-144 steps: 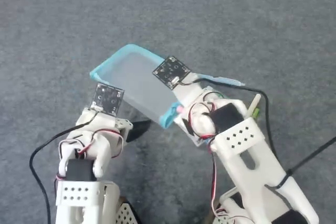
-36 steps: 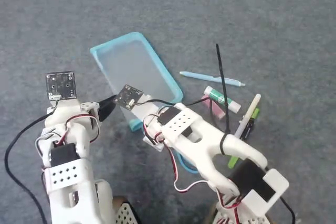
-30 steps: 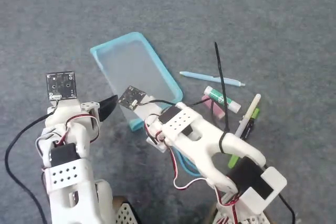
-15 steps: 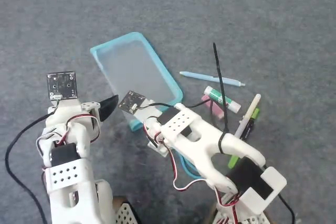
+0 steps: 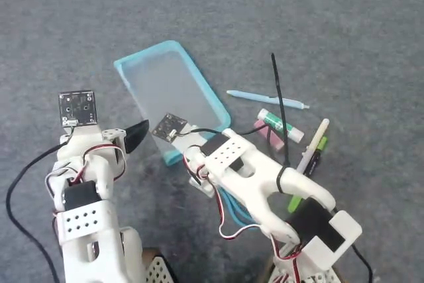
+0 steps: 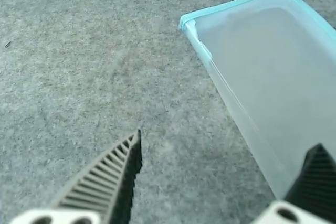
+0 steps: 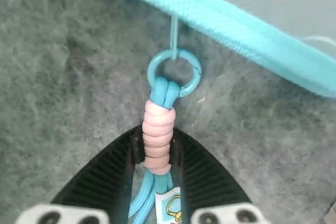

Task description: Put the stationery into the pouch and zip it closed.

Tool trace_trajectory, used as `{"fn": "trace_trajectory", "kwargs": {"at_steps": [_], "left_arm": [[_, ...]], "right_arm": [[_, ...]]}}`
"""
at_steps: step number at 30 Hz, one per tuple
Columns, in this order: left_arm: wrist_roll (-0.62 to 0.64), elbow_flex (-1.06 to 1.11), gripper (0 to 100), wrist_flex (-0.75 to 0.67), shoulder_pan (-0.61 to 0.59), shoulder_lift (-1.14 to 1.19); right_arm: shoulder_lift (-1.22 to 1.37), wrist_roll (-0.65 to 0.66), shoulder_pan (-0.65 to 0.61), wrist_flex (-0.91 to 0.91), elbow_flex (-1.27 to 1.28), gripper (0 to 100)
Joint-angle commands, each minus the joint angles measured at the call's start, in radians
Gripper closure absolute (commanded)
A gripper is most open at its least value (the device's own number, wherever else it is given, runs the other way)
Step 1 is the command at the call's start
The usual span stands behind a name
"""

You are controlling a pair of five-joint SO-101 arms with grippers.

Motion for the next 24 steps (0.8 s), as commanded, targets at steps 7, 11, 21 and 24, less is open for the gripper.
{"fn": "trace_trajectory", "kwargs": {"at_steps": [7,11,21,24], "left_arm": [[-0.077,-0.058,56,0.100,0.091,-0.005],[-0.107,-0.070,56,0.189,0.155,-0.069],[-0.143,0.039,56,0.404,0.318,-0.551],[-0.143,0.074,56,0.434,0.324,-0.655]], "right_arm": [[-0.406,-0.014,0.127,0.027,0.046,99.3],[-0.630,-0.021,0.136,-0.073,0.199,99.3],[-0.905,-0.046,0.128,-0.047,0.287,99.3],[-0.926,-0.046,0.087,-0.030,0.288,99.3]]}}
